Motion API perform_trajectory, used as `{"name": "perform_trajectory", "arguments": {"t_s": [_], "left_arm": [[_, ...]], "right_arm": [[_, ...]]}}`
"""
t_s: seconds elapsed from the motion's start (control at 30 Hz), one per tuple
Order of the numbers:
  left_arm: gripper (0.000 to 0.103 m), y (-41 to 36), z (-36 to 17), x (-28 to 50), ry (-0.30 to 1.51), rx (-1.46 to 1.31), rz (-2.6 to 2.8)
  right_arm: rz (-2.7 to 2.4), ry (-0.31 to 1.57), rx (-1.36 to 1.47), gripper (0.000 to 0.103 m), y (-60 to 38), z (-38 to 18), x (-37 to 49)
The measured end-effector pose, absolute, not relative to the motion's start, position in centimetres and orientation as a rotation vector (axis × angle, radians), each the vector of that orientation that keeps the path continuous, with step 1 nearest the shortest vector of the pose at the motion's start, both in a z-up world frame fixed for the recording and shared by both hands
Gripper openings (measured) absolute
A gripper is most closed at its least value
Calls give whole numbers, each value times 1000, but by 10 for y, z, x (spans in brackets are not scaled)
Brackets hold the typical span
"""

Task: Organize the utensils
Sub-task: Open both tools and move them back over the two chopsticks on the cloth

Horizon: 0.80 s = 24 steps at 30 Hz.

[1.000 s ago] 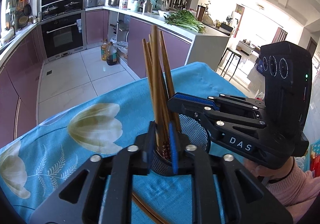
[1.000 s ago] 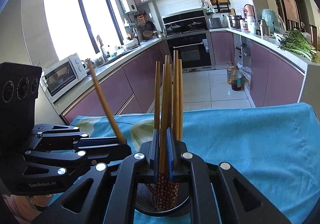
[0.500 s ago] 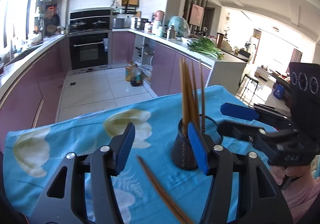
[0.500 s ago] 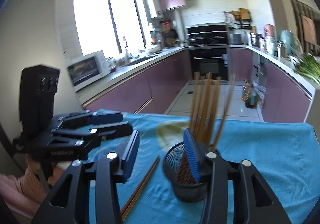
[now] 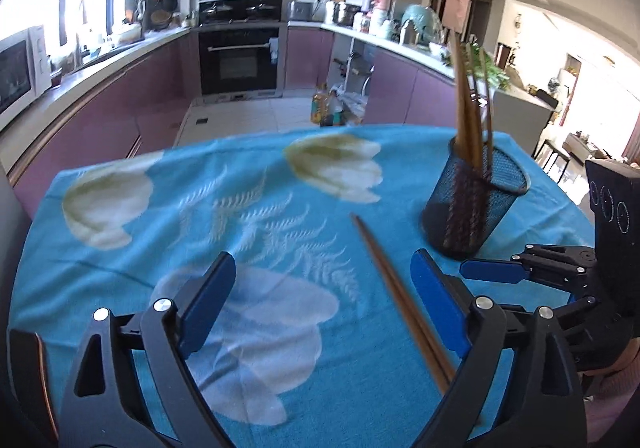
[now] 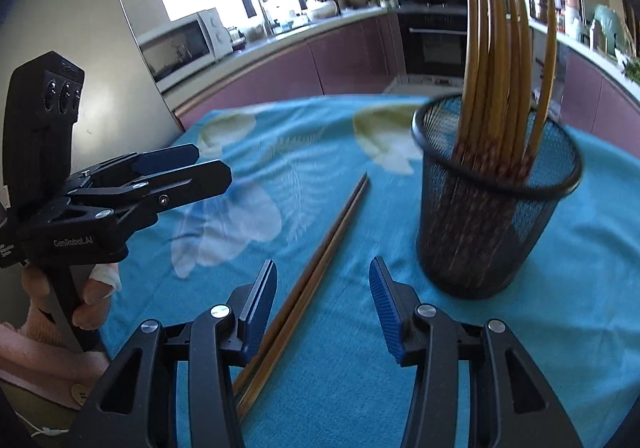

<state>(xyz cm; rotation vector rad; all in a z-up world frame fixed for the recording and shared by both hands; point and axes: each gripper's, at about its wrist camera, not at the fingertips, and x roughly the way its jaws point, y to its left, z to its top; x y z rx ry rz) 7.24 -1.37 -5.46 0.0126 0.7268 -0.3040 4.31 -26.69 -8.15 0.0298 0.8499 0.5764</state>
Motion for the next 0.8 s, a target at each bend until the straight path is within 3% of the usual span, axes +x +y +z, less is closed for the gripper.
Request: {"name": "perform_trajectory", "arguments": {"t_s": [0.8], "left_arm": [[80,-25,-97,76,824,38,-316]], "right_arm": [[518,889,-18,35,-249,-101,42]]}}
